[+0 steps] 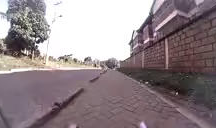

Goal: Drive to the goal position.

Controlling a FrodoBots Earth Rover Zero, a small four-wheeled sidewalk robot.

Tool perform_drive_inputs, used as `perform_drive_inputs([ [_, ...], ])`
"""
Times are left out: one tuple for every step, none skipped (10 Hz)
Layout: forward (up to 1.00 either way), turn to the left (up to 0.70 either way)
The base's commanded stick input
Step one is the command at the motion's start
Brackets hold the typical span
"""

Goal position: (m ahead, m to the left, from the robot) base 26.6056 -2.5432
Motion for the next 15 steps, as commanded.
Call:
perform_drive_inputs([
  [1.0,0.0],
  [1.0,0.0],
  [1.0,0.0],
  [1.0,0.0],
  [1.0,0.0],
  [1.0,0.0],
  [1.0,0.0],
  [1.0,0.0],
  [1.0,0.0],
  [1.0,0.0],
  [1.0,0.0],
  [1.0,0.0],
  [1.0,0.0],
  [1.0,0.0],
  [1.0,0.0],
])
